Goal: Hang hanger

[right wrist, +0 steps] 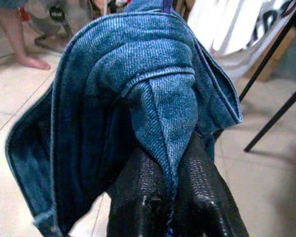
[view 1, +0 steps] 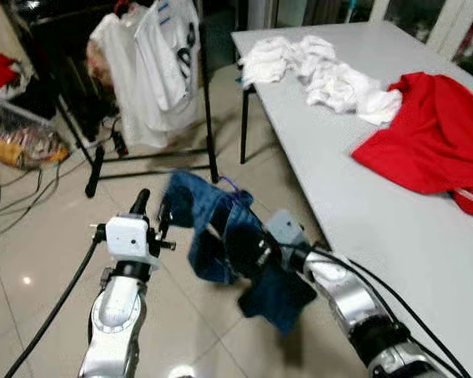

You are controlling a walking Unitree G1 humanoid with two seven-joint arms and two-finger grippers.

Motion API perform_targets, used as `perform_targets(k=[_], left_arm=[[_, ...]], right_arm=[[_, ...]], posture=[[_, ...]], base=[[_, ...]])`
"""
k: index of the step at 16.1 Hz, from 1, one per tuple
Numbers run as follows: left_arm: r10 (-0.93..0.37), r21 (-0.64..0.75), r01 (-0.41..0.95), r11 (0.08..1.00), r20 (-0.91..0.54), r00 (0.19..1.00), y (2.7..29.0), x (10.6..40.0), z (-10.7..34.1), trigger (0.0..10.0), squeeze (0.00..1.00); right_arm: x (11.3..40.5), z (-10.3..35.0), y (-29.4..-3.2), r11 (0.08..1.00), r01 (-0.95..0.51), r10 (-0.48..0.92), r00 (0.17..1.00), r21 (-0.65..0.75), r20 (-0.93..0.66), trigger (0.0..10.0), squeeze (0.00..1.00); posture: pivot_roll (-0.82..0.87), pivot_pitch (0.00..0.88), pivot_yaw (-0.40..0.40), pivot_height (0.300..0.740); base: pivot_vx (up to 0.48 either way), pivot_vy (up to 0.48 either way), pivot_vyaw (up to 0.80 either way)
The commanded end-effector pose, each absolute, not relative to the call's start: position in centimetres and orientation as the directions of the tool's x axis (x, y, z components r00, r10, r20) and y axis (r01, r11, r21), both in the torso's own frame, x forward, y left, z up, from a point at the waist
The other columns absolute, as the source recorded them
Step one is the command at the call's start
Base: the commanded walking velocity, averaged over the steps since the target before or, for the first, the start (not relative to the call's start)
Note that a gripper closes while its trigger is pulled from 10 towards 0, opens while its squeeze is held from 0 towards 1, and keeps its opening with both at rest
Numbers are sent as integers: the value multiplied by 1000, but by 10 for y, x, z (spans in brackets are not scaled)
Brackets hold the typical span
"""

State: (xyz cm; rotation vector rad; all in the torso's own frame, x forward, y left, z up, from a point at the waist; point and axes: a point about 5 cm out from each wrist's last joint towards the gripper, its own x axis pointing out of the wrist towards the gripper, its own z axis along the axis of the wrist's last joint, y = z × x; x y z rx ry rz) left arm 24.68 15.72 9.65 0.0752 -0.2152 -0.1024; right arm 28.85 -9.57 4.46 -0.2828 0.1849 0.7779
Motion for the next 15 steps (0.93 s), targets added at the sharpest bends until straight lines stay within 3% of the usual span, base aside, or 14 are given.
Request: perform_targets(k=[1, 10, 15], left_arm=[[-92, 98, 74, 992, 192, 977, 164, 243, 92, 10000, 0], [-98, 102, 80, 992, 183, 978, 163, 240, 89, 10000, 0], [-102, 103, 85, 991, 182, 978, 163, 240, 89, 10000, 0]], right_arm=[[293, 54, -88, 666, -720, 685, 693, -195, -223, 10000, 0], [291, 51, -88, 657, -728, 693, 685, -194, -223, 10000, 0], [291, 51, -90, 668, -722, 688, 692, -181, -220, 10000, 0]], posture=[[-4, 0, 43, 740], [-1, 0, 41, 740], [-4, 0, 44, 740]], base=[[337, 0, 800], [330, 0, 800], [321, 0, 0]])
